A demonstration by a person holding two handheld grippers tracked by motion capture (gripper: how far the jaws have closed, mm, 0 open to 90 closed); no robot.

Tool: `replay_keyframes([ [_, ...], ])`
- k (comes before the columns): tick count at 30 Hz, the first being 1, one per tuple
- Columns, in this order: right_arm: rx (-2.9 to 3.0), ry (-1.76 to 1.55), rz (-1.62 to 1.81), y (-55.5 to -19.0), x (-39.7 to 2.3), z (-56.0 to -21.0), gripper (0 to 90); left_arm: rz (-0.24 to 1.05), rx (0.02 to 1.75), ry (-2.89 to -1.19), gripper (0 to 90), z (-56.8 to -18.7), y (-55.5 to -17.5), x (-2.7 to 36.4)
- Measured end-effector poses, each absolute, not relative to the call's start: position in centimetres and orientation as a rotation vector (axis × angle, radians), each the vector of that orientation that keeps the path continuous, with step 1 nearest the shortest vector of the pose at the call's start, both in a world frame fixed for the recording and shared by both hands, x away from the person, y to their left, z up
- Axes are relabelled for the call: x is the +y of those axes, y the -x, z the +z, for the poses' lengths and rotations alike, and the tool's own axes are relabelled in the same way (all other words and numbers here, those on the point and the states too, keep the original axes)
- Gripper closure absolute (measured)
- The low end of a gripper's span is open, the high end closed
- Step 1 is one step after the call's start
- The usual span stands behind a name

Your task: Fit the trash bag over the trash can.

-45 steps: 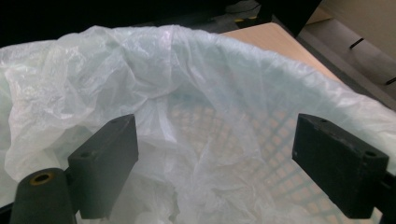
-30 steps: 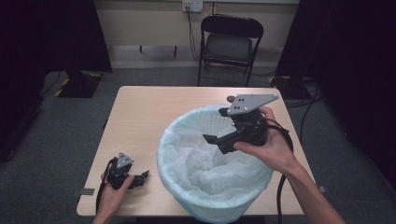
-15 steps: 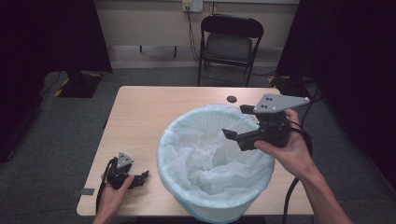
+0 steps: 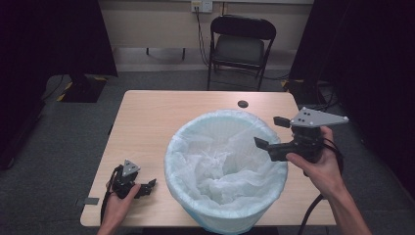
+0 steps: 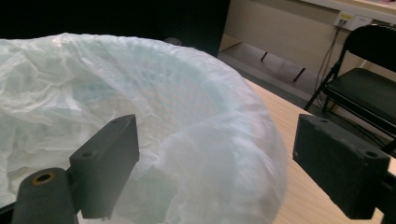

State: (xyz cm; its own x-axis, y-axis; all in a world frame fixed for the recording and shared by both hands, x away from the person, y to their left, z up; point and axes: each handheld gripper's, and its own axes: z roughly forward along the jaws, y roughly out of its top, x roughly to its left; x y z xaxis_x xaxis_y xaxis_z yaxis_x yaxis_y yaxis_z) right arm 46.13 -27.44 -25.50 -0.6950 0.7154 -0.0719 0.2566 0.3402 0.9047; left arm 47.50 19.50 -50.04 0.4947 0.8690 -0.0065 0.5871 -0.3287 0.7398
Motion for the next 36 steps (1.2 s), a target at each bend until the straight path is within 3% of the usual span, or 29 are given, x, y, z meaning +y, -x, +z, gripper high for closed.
replay_keyframes([
  [16,1.938,-1.015,1.296,-44.4,-33.6,-26.5,13.1,0.520,1.193,-2.045,14.2,-50.0,-47.5,19.5],
  [26,1.885,-1.158,1.233,-45.1,-36.1,-30.8,12.9,0.520,1.193,-2.045,14.2,-50.0,-47.5,19.5],
  [36,1.902,-1.314,1.171,-46.2,-36.3,-37.7,12.9,0.519,1.207,-2.040,11.6,-50.1,-47.6,19.5],
])
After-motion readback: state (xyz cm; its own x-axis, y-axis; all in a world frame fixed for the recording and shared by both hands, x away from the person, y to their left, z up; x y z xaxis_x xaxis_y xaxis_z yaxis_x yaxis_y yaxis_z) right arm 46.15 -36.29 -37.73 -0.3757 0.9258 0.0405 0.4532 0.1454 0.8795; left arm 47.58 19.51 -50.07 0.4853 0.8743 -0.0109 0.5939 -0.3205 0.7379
